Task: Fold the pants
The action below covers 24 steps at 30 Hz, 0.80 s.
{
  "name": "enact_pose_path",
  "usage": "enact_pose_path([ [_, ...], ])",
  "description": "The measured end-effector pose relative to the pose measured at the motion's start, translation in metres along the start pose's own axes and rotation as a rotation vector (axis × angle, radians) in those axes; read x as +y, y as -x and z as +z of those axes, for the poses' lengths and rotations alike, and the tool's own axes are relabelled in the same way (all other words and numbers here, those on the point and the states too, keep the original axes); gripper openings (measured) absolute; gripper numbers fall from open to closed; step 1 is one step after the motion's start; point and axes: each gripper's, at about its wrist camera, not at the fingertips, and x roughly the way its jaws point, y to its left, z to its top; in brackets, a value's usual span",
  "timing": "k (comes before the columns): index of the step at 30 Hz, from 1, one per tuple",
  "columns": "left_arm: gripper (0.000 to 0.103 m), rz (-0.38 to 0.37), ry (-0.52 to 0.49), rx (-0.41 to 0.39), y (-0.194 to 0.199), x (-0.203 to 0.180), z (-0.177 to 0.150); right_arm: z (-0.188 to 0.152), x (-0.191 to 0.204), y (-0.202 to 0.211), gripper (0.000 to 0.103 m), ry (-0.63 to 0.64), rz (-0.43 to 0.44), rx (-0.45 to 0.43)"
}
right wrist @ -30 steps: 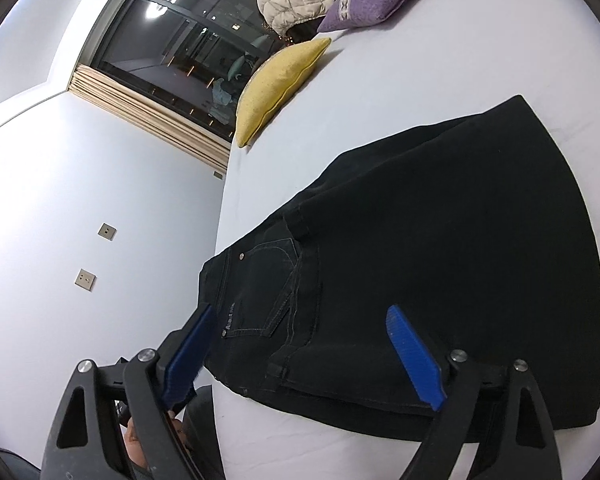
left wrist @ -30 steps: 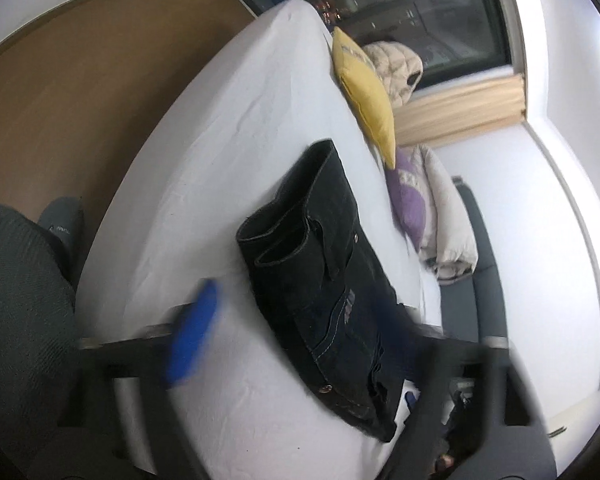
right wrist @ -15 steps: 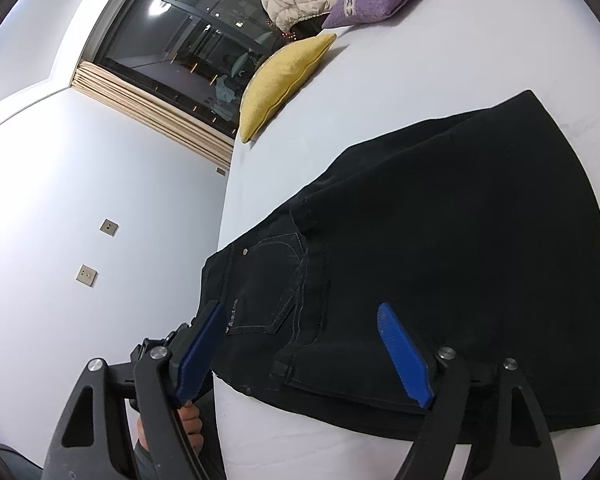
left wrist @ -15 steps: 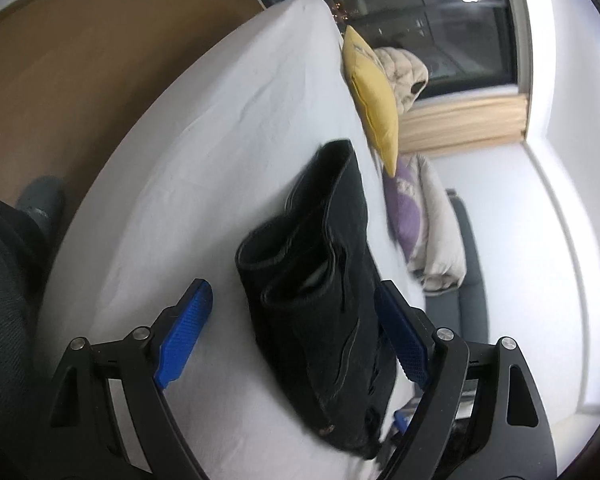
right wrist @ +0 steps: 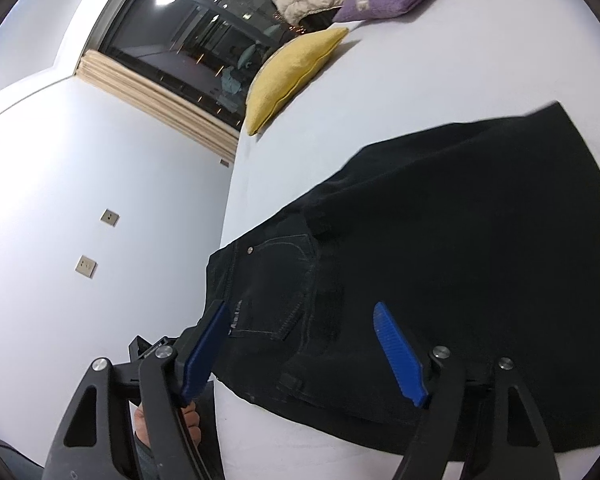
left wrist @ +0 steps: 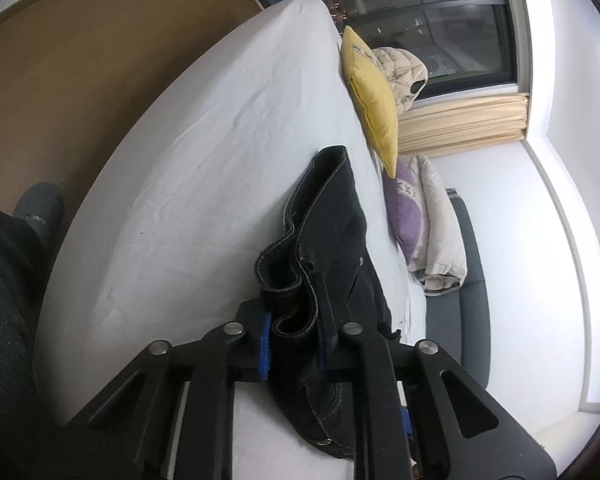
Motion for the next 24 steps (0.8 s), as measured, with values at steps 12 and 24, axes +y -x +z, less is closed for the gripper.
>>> enact_pose_path([
  [12, 0.010, 0.016, -0.111, -0.018, 0.004, -0.038, -0.002, 0.037, 0.012, -0.105, 0.071, 0.020, 0.092, 0.226],
  [24, 0.010, 0.038, -0.295, -0.025, 0.005, -0.094, -0.014, 0.045, -0.020, -0.132, 0.050, -0.094, 0.012, 0.247],
])
